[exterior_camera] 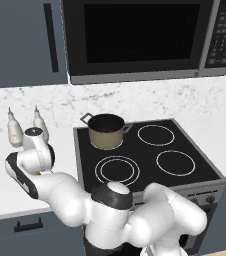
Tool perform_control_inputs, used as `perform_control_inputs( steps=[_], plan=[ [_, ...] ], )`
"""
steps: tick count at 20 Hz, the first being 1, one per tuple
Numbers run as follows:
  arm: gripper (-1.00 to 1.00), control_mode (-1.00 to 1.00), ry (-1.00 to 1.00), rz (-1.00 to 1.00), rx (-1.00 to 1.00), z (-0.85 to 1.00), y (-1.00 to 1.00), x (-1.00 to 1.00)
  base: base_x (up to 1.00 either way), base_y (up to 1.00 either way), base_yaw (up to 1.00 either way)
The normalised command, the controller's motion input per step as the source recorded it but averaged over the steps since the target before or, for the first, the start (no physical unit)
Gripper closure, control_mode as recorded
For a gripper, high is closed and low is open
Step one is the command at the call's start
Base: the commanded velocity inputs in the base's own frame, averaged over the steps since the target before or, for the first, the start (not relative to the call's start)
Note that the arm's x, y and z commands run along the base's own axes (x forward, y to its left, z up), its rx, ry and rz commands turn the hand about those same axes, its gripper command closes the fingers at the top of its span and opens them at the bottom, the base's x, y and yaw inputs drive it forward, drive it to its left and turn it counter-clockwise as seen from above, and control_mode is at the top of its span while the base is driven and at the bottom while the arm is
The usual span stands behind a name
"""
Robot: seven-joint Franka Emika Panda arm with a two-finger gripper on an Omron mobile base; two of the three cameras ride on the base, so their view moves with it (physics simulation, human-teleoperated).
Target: Put the mushroom and potato in the pot. Retrieve the spatula and lightly stir the vegetables in the pot.
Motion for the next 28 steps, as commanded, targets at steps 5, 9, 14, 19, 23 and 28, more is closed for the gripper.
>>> perform_control_inputs(
  steps=[5, 9, 14, 19, 23, 28],
  plan=[
    [-1.00, -1.00, 0.00, -0.01, 0.00, -0.27, 0.00, 0.00, 0.00, 0.00, 0.00],
    [-1.00, -1.00, 0.00, -0.02, 0.00, -0.20, 0.00, 0.00, 0.00, 0.00, 0.00],
    [1.00, -1.00, -0.01, -0.02, 0.00, 0.03, 0.01, -0.05, 0.00, 0.00, 0.00],
    [1.00, -1.00, -0.06, -0.05, 0.00, 0.48, -0.10, -0.31, 0.00, 0.00, 0.00],
    [1.00, -1.00, -0.14, -0.07, 0.04, 0.97, -0.63, -0.76, 0.00, 0.00, 0.00],
    [1.00, -1.00, -0.12, -0.12, 0.02, 0.78, -0.96, -0.37, 0.00, 0.00, 0.00]
  ],
)
